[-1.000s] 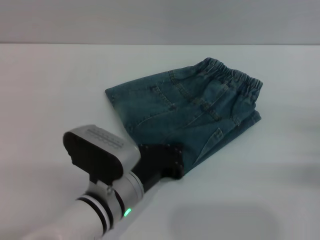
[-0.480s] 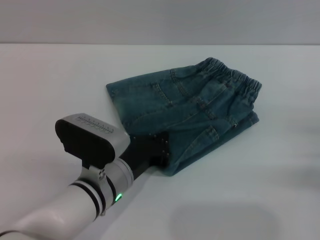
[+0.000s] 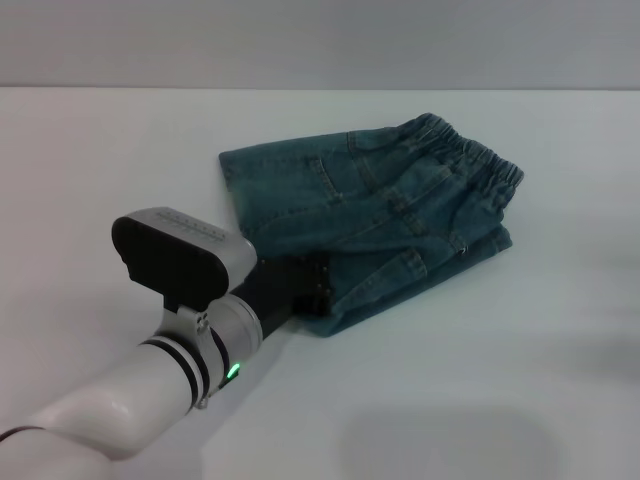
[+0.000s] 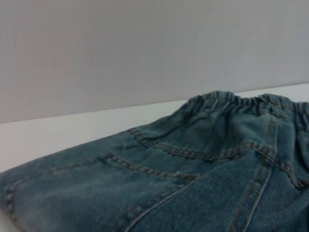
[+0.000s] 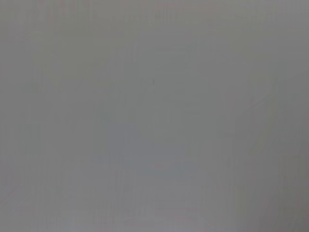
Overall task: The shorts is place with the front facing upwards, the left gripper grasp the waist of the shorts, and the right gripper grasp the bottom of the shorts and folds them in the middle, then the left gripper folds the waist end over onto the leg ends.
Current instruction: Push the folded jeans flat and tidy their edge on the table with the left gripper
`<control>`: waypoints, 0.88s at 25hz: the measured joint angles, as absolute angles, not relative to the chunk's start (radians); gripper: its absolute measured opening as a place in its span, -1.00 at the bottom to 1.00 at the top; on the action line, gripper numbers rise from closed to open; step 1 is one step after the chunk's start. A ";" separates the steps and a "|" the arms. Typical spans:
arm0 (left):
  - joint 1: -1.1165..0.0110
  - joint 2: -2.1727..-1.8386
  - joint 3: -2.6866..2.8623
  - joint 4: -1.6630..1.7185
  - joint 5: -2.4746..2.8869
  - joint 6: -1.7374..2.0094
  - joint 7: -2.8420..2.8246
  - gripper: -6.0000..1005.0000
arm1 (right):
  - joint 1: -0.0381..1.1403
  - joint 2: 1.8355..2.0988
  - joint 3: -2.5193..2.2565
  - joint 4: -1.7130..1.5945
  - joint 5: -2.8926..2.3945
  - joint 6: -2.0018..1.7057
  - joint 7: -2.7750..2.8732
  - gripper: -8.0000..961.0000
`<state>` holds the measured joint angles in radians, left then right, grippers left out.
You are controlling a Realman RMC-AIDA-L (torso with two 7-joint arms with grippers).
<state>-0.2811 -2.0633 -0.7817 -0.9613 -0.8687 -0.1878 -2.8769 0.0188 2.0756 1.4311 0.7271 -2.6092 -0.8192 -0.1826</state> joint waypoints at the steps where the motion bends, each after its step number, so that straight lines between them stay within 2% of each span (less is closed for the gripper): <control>1: -0.286 -2.062 -0.791 -0.956 -0.873 -0.188 -2.877 -0.95 | 0.018 2.076 1.431 0.727 -2.609 -0.819 -0.183 -0.98; 22: -0.359 -2.065 -0.839 -0.862 -0.874 -0.198 -2.877 -0.93 | 0.001 2.080 1.417 0.729 -2.609 -0.819 -0.183 -0.96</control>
